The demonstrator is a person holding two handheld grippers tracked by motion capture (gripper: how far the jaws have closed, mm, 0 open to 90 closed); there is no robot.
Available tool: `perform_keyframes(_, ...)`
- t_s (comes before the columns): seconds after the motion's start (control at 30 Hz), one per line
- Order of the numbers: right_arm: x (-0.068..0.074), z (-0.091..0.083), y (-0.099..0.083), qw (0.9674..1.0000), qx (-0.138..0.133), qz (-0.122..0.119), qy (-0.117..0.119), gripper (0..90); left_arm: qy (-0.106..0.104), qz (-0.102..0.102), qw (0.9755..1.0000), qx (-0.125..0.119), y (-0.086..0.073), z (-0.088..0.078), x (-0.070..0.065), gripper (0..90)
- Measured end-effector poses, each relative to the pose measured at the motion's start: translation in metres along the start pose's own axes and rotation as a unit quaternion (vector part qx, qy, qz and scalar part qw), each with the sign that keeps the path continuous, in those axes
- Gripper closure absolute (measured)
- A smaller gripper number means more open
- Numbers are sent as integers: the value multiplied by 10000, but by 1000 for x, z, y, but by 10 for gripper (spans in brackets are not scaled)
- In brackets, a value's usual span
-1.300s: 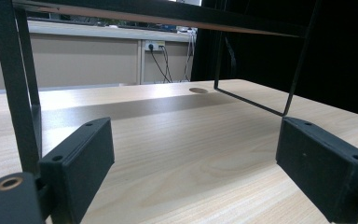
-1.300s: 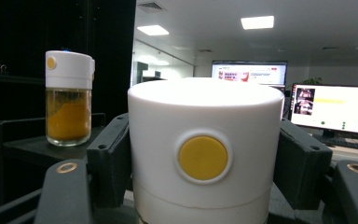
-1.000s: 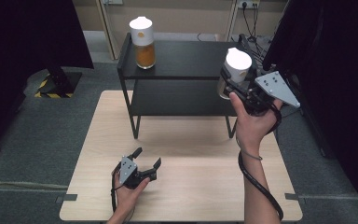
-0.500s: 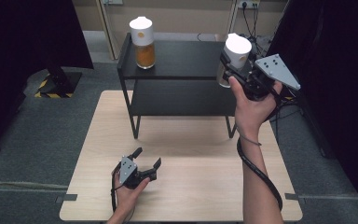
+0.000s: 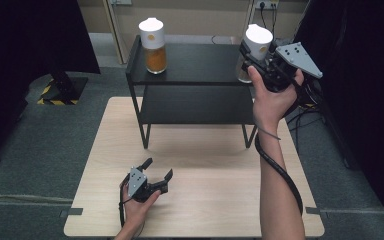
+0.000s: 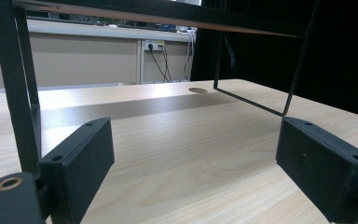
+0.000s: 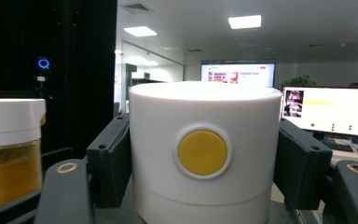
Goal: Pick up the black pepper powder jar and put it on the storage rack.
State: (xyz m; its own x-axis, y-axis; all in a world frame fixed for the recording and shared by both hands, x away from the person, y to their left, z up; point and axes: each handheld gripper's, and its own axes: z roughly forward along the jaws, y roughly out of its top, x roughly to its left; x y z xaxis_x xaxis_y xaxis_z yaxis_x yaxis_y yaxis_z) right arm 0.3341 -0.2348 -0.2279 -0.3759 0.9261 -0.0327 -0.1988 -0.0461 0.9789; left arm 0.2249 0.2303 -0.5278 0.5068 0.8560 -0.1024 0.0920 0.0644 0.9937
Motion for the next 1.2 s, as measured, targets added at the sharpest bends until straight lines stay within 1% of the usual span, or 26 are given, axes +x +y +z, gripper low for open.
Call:
perform_keyframes(0.3,-7,17,3,9998,116,30,-135,308,1,11,10000,-7,0,0,0,108)
perform_keyframes(0.37,-9,21,4,9997,190,48,-163,308,1,15,10000,-5,0,0,0,108)
perform_keyframes(0.57,-12,28,4,9993,292,55,-228,308,1,25,10000,-6,0,0,-1,108)
perform_keyframes(0.9,-16,37,5,9987,432,47,-271,308,5,52,10000,-8,0,0,-1,109)
perform_keyframes(1.2,-16,39,3,9985,465,79,-294,308,2,49,10000,-8,0,0,-1,108)
